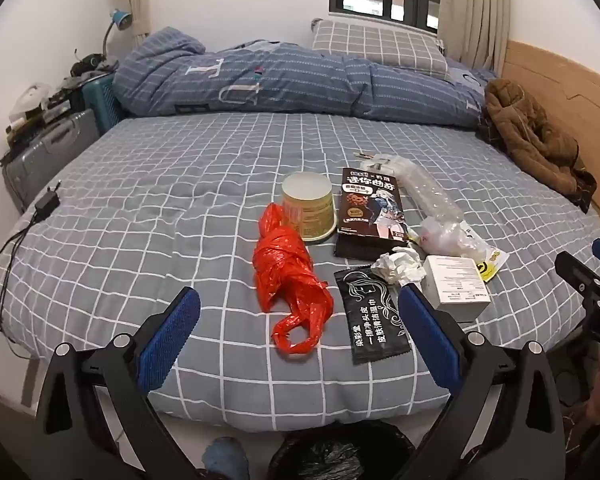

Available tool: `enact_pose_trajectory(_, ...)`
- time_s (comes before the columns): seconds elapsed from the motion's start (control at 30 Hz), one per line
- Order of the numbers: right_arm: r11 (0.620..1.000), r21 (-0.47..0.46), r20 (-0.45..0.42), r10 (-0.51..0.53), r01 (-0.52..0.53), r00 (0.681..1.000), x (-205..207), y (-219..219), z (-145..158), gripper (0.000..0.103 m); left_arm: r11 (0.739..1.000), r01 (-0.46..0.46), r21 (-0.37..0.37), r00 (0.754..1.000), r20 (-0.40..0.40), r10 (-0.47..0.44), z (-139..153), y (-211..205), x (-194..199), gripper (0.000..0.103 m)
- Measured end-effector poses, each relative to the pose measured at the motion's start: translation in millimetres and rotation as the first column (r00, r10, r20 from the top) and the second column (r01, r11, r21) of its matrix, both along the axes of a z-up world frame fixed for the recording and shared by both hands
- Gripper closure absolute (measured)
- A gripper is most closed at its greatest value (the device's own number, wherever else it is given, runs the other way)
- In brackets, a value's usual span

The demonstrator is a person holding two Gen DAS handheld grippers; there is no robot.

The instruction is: Collect trash

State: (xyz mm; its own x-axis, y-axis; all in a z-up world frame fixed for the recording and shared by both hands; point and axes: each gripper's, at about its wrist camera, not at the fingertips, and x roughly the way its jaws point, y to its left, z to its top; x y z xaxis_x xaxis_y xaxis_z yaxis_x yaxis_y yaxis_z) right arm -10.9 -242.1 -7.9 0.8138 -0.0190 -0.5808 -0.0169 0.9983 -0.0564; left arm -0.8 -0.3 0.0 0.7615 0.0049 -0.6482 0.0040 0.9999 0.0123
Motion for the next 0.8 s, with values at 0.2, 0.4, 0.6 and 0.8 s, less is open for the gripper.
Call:
enact_pose_trajectory(0.2,1.000,-0.001,-0.007,0.014,-0.014,1.000,0.1,3.0,-1.2,0.007,1.000,-0.008,-0.019,1.000,-0.015,0.008,-3.2,-1.5,-0.3,0.006)
enact_pose_trajectory(0.4,1.000,-0.001,-0.019,0.014,-0.014,1.000,-1.3,6.6,-1.2,0.007,1.000,-0.009,-0.022,1.000,-0.023,0.009,-2.3,2.4,1.3,0.006)
enact_pose_trajectory(0.6,1.000,0.008,-0.020,0.017,-0.017,1.000,-1.7,5.7,-2.9,0.007,1.000,-0.012,-0.026,1.000,-0.026,0.012,-3.3,5.9,1.7,0.006)
enact_pose_trajectory(0.8,1.000,0.014,-0.016,0.022,-0.021,1.000,-2.4,5.6,-1.8,0.007,1.000,-0.005,-0.021,1.000,-0.031,0.004,-3.2,3.8,2.0,0.006)
